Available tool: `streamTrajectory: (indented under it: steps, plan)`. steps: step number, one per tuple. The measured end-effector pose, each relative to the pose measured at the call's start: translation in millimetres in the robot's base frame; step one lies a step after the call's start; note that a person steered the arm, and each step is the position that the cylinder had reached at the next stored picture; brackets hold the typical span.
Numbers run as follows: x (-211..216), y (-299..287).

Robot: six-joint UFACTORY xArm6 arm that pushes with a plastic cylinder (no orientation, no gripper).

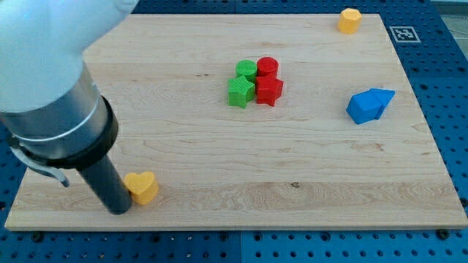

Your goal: Move the yellow heart vertically below the red star

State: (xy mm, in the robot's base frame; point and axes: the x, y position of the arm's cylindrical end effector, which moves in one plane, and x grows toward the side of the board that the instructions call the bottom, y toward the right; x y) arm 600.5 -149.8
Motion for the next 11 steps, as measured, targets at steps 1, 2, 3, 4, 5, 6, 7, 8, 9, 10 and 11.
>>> streamTrajectory:
  steps: [1, 2, 3, 4, 5, 6, 7, 8, 9, 10, 11]
  plan:
    - [-7.2, 13.1]
    - [-8.6, 21.2]
    - [-9.7, 21.3]
    - [-11.8, 38.1]
    - [-11.8, 51.0]
    - [-11.8, 51.0]
    - [-12.5, 19.9]
    - [-27.3, -11.8]
    - [-33.8, 14.6]
    - [-33.8, 47.7]
    - [-33.8, 71.7]
